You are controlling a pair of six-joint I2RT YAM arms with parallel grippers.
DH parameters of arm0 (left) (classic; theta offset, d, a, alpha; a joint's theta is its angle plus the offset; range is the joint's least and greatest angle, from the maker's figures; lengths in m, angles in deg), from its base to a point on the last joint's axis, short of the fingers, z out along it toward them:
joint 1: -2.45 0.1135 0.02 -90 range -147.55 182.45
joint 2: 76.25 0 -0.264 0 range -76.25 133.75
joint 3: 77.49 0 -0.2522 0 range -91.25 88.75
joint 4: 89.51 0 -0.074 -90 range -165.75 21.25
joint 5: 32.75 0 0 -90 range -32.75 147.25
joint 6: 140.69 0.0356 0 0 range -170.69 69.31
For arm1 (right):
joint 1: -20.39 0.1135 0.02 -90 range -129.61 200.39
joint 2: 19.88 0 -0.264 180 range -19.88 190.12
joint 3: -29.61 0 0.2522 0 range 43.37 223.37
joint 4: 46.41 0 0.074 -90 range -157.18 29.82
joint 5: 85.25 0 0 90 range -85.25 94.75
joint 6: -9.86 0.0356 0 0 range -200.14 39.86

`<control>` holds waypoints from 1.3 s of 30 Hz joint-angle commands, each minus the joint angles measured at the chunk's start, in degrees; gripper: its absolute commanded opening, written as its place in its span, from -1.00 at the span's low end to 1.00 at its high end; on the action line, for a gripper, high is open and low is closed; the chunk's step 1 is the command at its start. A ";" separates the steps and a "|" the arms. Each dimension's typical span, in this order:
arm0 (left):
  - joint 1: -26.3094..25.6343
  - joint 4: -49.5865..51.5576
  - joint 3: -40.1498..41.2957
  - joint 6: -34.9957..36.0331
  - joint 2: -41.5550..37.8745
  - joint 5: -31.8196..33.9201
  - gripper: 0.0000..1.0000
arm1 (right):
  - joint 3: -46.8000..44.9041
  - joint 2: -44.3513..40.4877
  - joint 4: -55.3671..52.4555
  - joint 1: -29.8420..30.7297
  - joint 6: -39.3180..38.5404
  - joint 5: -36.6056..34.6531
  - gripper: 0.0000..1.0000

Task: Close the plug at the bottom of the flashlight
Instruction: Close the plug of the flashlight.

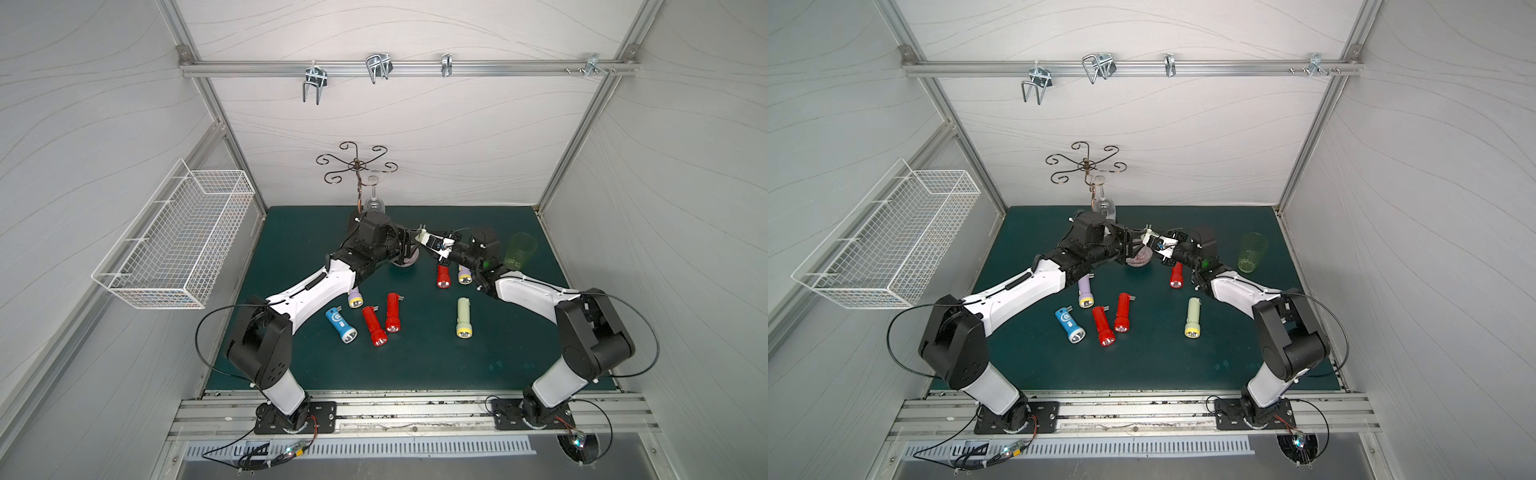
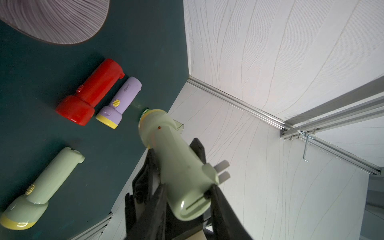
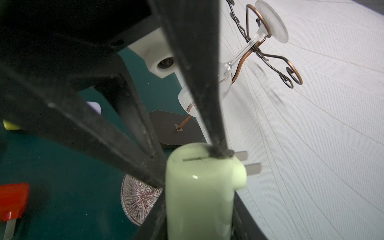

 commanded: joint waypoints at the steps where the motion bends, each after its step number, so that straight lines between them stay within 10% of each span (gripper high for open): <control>1: -0.67 -2.89 -2.61 -0.91 1.58 -3.30 -0.38 | 1.96 -0.51 1.81 2.05 -0.83 3.69 -1.00; 13: -0.60 -4.25 -2.55 0.26 1.72 -4.63 -0.74 | 2.26 -0.27 2.43 2.60 1.63 2.68 -1.00; 27: 5.40 -7.80 11.15 5.76 -5.84 -2.95 -0.67 | -5.25 -4.07 4.89 3.85 9.15 -14.17 -1.00; 39: 12.38 -0.97 20.68 28.03 -13.89 -0.43 -0.64 | -4.67 -12.22 -15.68 11.46 21.92 -34.13 -1.00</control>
